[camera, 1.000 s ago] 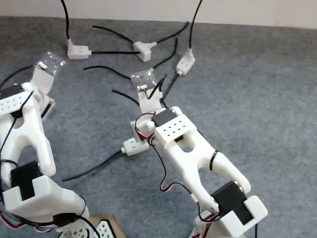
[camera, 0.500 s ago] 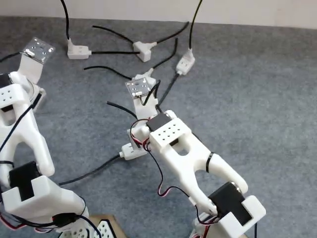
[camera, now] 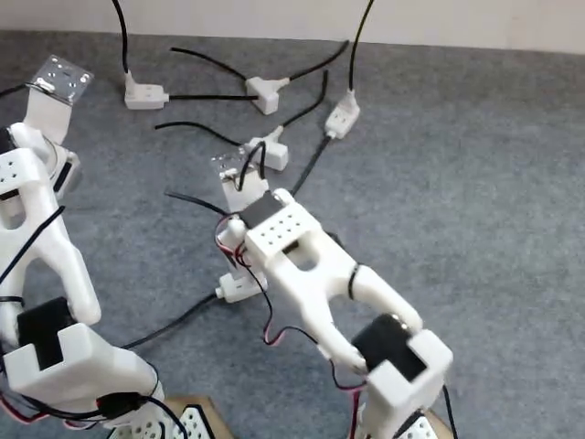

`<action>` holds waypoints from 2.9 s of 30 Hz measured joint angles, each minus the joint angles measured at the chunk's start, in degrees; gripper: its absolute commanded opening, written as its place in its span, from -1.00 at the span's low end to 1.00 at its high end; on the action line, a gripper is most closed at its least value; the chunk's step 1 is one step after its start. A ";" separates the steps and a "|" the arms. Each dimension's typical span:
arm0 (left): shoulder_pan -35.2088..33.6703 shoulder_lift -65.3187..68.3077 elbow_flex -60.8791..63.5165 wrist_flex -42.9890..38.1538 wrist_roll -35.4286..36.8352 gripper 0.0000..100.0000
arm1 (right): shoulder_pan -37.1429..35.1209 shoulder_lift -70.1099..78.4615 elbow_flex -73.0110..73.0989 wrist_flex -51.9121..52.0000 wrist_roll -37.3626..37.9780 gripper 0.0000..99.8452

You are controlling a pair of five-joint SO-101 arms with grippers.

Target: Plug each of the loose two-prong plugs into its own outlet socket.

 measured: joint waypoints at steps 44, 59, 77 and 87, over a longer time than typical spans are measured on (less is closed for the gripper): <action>-0.62 0.00 -3.96 4.66 0.00 -0.64 | -2.64 -12.04 20.31 -13.54 0.44 -0.28; -0.62 0.00 -3.96 4.66 0.18 -0.64 | 4.31 -45.54 22.95 -5.98 7.03 -0.28; 20.75 -0.18 -6.15 26.02 6.33 -0.64 | 18.29 -58.73 -6.07 28.31 12.13 -0.28; 30.68 -13.63 -18.46 31.74 10.20 -0.47 | 23.82 -63.82 25.14 17.05 16.88 -0.28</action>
